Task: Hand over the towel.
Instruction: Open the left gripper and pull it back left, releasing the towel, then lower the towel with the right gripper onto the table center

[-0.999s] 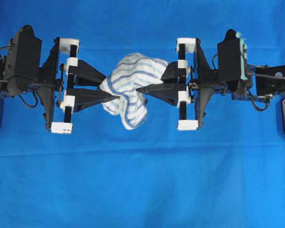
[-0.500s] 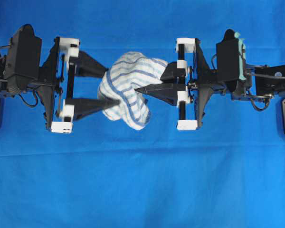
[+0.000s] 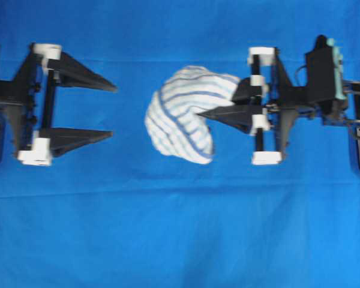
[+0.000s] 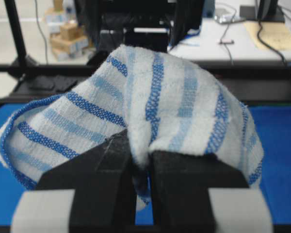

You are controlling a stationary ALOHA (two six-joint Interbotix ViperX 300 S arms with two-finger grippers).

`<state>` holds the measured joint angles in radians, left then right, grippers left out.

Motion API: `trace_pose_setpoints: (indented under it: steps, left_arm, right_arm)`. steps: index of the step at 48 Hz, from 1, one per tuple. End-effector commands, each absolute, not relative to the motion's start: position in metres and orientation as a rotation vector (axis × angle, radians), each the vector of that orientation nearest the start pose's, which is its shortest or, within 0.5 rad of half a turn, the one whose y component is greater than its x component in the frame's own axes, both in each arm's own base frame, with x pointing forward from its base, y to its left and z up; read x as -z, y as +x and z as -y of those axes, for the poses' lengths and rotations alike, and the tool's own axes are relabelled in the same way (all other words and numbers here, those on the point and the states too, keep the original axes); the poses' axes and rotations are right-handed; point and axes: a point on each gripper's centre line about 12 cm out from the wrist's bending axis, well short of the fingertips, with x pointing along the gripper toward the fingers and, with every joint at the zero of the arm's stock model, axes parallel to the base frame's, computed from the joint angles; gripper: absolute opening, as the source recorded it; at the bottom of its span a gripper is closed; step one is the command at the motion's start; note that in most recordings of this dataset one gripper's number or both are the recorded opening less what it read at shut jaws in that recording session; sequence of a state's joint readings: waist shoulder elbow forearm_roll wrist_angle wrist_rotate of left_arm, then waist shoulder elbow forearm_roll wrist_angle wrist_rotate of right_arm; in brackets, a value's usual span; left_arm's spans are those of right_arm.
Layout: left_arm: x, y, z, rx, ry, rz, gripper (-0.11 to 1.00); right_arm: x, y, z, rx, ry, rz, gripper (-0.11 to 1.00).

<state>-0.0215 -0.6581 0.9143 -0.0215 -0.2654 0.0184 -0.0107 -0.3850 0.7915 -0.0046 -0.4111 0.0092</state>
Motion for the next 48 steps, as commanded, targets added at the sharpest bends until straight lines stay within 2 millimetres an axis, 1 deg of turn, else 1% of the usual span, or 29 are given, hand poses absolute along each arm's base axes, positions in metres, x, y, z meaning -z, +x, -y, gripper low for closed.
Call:
trace_pose_setpoints:
  steps: [1,4,10,21,27,29,37,42,48]
  left_arm:
    - [-0.334,0.263,0.004,0.013,-0.006,0.041,0.93]
    - [-0.335,0.257,0.004,0.013,-0.006,0.046,0.93]
    - [-0.334,0.254,0.004,0.013,-0.006,0.047,0.93]
    - [-0.332,0.257,0.004,0.013,-0.006,0.037,0.93]
    - [-0.332,0.258,0.004,0.013,-0.006,0.037,0.93]
    - [-0.332,0.257,0.004,0.013,-0.006,0.037,0.93]
    - [-0.332,0.258,0.004,0.013,-0.006,0.035,0.93]
    - [-0.331,0.257,0.004,0.013,-0.006,0.034,0.93]
    - [-0.330,0.257,0.004,0.013,-0.006,0.031,0.93]
  right_arm:
    - [-0.322,0.324,0.002,0.006,0.006,0.032,0.07]
    - [-0.321,0.319,0.002,0.006,0.006,0.017,0.07]
    - [-0.319,0.312,0.002,0.006,0.005,-0.008,0.07]
    - [-0.314,0.315,0.002,0.007,0.009,-0.046,0.07]
    - [-0.304,0.323,0.007,0.023,0.024,-0.136,0.07]
    - [-0.298,0.326,0.011,0.038,0.033,-0.185,0.07]
    - [-0.263,0.347,0.033,0.105,0.077,-0.462,0.07]
    - [-0.243,0.361,0.041,0.119,0.084,-0.607,0.07]
    - [-0.206,0.377,0.046,0.122,0.085,-0.785,0.07]
